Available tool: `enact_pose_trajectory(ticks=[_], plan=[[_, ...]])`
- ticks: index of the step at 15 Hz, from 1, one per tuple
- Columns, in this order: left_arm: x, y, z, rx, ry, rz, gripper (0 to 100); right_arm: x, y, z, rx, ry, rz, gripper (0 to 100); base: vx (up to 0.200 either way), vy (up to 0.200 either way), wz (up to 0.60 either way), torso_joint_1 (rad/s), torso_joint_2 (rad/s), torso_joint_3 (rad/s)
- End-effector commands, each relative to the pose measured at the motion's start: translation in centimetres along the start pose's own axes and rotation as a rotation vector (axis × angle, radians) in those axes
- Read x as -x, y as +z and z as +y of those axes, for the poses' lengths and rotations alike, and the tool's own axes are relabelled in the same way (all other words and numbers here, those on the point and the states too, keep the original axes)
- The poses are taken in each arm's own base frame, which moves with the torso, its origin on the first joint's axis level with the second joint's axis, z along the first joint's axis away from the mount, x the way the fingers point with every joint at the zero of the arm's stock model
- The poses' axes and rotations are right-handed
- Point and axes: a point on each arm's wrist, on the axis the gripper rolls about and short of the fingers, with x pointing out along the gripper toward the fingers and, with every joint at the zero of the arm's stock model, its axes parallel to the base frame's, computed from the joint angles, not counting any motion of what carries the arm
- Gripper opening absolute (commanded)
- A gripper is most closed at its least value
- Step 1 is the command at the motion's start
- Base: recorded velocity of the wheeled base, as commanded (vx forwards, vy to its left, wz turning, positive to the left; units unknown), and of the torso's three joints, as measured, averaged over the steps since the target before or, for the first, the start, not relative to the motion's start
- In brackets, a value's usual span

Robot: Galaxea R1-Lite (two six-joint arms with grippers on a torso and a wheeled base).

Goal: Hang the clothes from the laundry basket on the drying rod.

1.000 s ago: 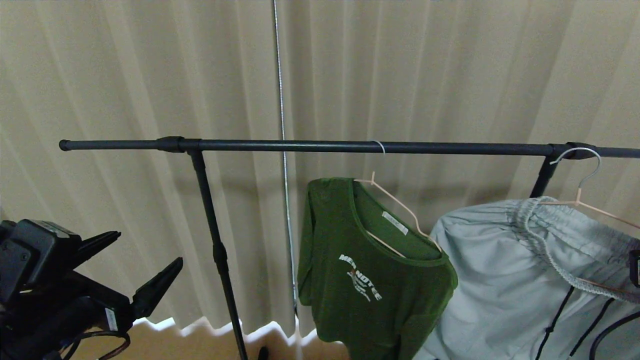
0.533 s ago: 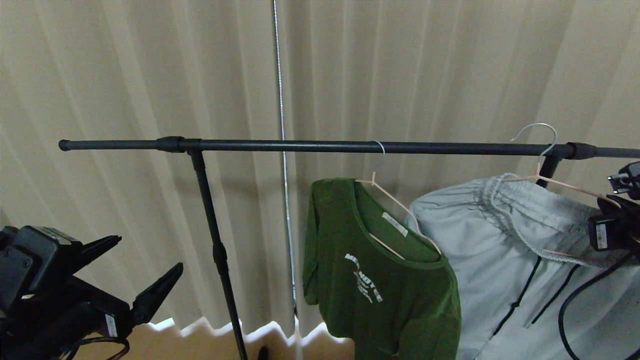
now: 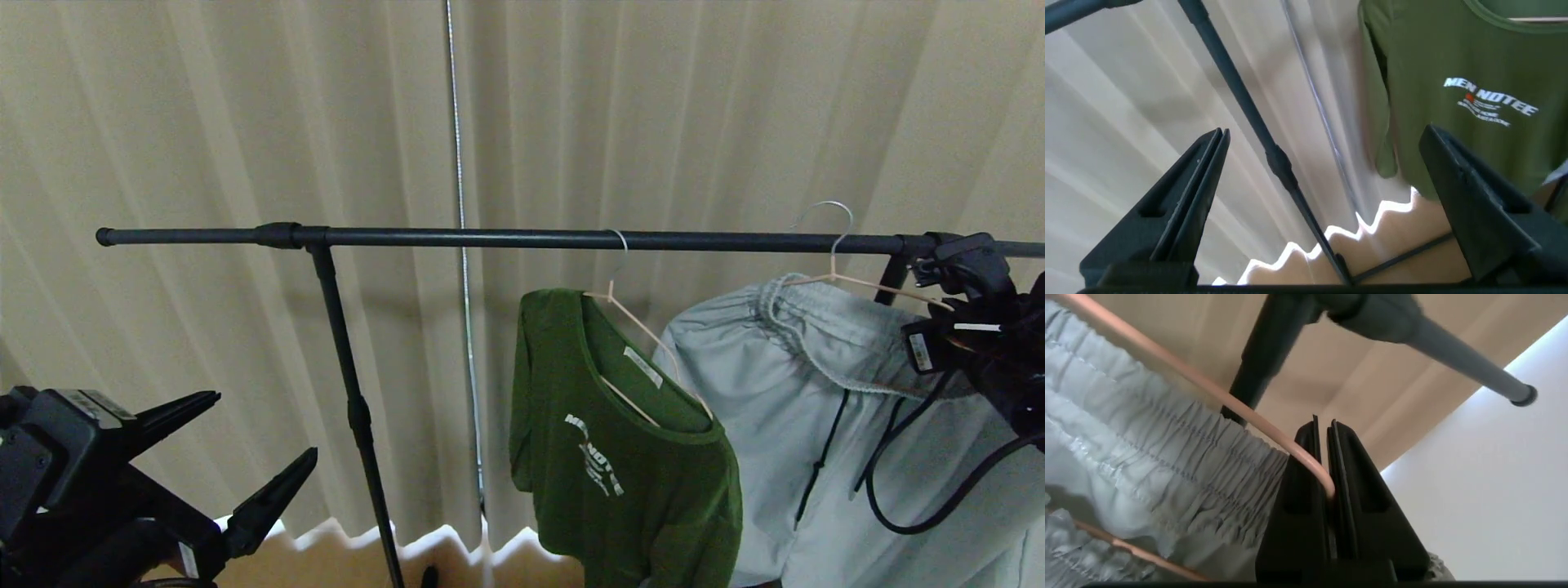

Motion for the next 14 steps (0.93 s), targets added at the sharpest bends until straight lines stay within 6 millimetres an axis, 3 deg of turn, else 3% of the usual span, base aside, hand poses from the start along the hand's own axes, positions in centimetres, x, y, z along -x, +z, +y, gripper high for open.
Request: enact_pose_trajectory(ticks=[1, 9, 14], plan=[[0.1, 0.0, -0.1, 0.001, -0.002, -0.002, 100, -0.8, -0.8, 1.0, 0.025, 0.022, 0.031, 0, 0.0, 0.0, 0.0, 0.0, 0.0, 0.0], [0.9, -0.4, -0.1, -0.001, -0.002, -0.008, 100, 0.7, 0.1, 4.2, 0.055, 0.121, -0.004, 0, 0.0, 0.0, 0.0, 0.0, 0.0, 0.0], [0.9, -0.4, -0.1, -0.001, -0.003, -0.005, 100, 1.5, -0.1, 5.1, 0.071, 0.163, -0.004, 0, 0.0, 0.0, 0.0, 0.0, 0.0, 0.0]])
